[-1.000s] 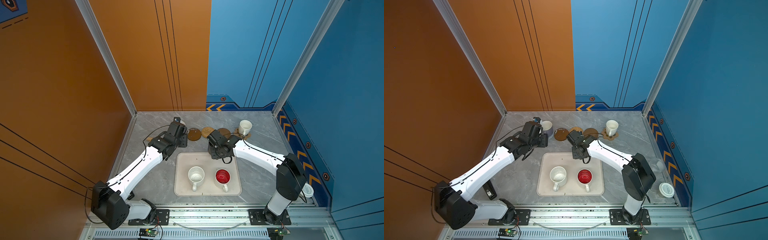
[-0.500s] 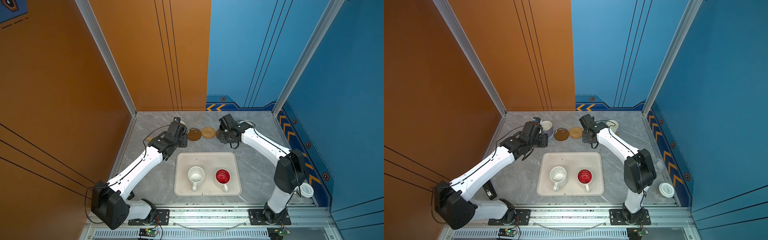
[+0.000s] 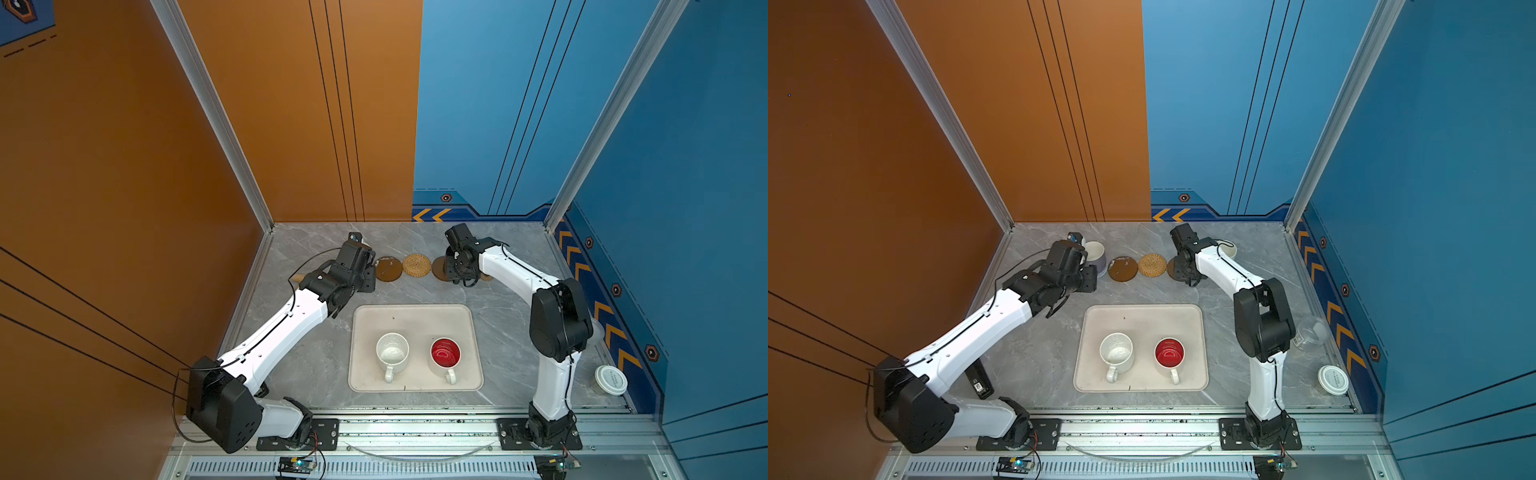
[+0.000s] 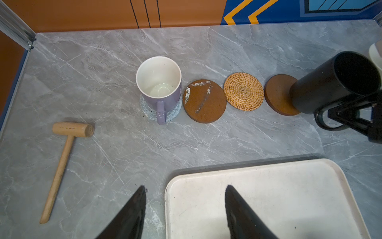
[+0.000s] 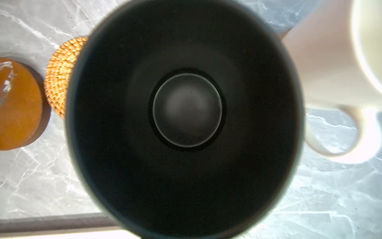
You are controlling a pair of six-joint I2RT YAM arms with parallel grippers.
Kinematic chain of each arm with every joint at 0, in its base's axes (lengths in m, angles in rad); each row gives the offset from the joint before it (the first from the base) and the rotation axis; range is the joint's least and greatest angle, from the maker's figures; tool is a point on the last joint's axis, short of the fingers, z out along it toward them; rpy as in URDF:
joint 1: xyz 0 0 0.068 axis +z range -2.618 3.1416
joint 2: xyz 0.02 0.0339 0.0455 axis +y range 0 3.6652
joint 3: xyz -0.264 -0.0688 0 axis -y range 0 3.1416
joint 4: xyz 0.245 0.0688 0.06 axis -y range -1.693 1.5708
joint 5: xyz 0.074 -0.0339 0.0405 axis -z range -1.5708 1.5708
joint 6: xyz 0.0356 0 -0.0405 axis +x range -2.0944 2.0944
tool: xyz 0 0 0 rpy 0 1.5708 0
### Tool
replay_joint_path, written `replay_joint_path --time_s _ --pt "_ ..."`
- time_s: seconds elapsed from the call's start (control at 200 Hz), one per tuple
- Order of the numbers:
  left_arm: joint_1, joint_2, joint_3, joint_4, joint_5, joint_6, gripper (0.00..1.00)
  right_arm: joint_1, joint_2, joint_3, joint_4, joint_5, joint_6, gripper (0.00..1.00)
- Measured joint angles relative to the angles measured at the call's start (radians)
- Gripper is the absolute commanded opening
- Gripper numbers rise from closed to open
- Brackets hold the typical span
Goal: Place cups on coasters
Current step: Place the cup on the coaster.
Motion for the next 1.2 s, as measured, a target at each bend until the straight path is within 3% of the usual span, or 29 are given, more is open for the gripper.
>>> replay_joint_path --time_s 1.202 --pt "0.01 0.013 0.003 0.0 0.0 0.0 0.62 -0.008 0.116 0.1 0.05 -0.025 -0.006 0.0"
